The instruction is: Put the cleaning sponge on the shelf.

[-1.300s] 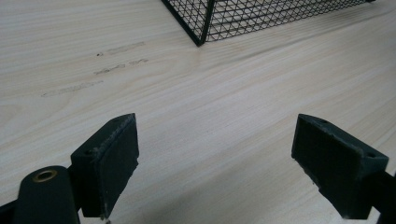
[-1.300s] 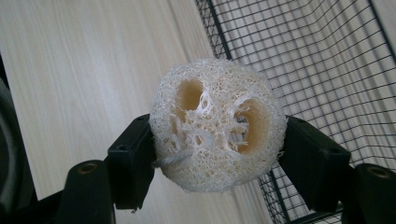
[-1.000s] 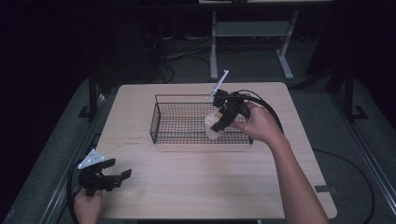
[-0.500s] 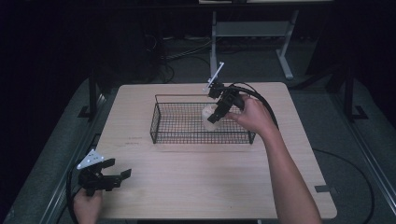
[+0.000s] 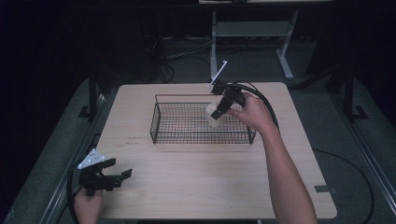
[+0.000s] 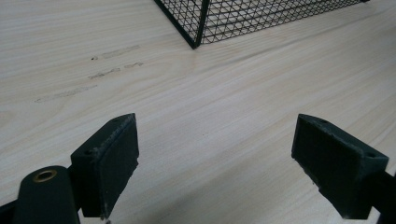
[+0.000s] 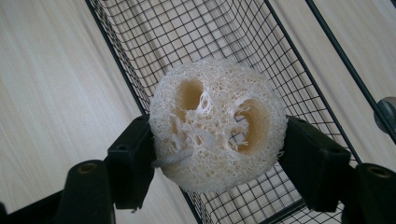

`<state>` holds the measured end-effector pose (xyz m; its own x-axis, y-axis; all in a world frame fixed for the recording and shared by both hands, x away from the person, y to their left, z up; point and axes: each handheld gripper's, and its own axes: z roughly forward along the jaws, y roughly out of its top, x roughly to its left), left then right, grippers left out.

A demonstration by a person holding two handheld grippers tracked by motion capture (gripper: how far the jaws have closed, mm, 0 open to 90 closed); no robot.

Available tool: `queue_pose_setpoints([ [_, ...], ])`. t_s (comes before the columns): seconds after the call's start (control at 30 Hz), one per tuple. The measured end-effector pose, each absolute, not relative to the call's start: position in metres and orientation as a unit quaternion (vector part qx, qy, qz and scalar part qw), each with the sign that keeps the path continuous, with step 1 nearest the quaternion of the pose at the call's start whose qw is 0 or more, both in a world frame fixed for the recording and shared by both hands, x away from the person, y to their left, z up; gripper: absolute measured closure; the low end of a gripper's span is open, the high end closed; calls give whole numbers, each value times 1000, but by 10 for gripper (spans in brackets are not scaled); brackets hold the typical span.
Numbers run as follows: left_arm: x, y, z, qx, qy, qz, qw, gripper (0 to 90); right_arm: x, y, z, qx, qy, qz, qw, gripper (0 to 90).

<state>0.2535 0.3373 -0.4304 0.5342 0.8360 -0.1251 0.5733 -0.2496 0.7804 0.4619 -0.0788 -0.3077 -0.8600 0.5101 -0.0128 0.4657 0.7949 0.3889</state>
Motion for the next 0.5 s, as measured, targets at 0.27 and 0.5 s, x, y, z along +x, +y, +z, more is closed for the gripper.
queue_pose_setpoints([
  [0.27, 253, 337, -430, 772, 457, 160, 411, 137, 466, -77, -315, 264, 945, 182, 64, 303],
  [0.5, 253, 337, -431, 773, 456, 159, 411, 137, 470, -78, -326, 274, 941, 190, 54, 302],
])
